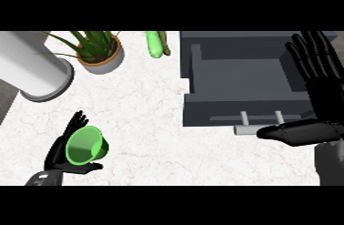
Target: Pick up the cup, place it into the drawer and close the drawer
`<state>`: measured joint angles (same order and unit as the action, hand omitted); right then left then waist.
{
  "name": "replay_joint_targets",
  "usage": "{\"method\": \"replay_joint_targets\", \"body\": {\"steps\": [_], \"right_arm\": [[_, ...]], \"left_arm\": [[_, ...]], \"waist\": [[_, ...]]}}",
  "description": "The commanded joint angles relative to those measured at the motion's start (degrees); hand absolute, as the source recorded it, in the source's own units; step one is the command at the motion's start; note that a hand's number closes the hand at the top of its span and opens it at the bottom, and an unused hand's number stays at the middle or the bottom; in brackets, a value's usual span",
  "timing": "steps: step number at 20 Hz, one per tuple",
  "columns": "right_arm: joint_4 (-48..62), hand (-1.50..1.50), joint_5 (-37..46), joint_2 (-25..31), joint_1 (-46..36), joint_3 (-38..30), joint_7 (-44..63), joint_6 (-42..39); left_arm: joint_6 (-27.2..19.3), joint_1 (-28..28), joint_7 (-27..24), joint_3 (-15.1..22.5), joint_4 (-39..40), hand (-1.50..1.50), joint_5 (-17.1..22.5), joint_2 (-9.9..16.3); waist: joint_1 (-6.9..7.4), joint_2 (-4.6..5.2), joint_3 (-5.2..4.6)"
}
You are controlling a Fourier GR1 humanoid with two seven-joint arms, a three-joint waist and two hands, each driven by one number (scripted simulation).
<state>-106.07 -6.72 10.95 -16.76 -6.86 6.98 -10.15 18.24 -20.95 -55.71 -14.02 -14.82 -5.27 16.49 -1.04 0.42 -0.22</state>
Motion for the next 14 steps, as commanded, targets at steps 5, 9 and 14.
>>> {"method": "replay_joint_targets", "body": {"steps": [5, 9, 14], "right_arm": [[0.1, -1.5, 1.1, -1.1, -1.1, 1.4, 1.0, 1.1], [0.8, -1.5, 0.5, -0.3, -1.2, 0.4, 1.1, 0.7], [-0.6, -1.5, 0.5, 0.0, 0.9, 0.4, 1.0, 0.0]], "left_arm": [[7.8, -1.8, -7.0, 0.6, 2.4, -1.5, -0.2, -1.3], [12.3, -1.4, -7.1, 2.3, 1.3, 1.5, -0.6, -3.7], [3.2, -0.9, -13.7, 1.0, -2.5, 1.5, 0.1, -4.1]], "waist": [[-0.08, 0.18, -0.06], [0.13, 0.12, -0.04], [-0.29, 0.09, -0.09]]}}
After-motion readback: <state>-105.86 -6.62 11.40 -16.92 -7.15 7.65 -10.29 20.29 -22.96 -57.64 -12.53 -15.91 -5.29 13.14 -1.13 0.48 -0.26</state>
